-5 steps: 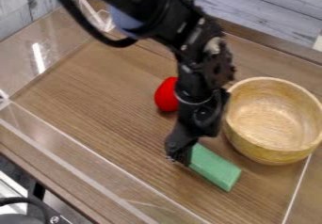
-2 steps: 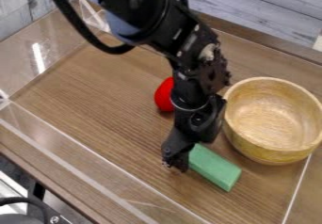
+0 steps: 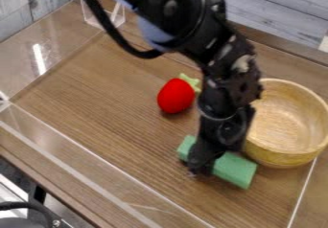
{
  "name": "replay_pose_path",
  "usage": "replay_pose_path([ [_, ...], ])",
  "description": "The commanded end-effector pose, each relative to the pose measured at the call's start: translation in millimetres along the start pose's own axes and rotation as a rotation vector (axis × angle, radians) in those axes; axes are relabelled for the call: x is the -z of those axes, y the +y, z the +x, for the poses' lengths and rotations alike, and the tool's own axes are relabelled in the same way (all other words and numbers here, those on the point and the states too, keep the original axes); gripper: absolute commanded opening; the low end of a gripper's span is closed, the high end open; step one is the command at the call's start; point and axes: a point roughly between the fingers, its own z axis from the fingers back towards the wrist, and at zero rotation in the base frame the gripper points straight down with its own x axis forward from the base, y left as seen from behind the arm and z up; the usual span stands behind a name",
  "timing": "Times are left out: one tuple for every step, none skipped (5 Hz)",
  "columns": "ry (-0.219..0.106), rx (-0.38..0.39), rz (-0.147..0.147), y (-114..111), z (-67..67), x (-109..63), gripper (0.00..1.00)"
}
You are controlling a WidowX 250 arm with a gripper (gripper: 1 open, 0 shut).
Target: Put the green block in the brown bowl
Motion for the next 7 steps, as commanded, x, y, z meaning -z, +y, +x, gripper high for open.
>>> replay_pose_path([
  [-0.015, -0.017, 0.069, 11.4, 20.6, -18.6, 0.0],
  [0.001, -0.058, 0.091, 10.1, 12.5, -42.5, 0.0],
  [0.025, -0.099, 0.12, 8.8, 5.2, -68.6, 0.0],
  [0.054, -0.119, 0.151, 15.3, -14.1, -86.5, 0.0],
  [0.08, -0.141, 0.172, 21.6, -34.7, -98.5, 0.0],
  [0.111, -0.246, 0.179, 25.9, -63.6, -111.6, 0.0],
  [0.138, -0.334, 0.182, 30.2, -98.1, -120.1, 0.0],
])
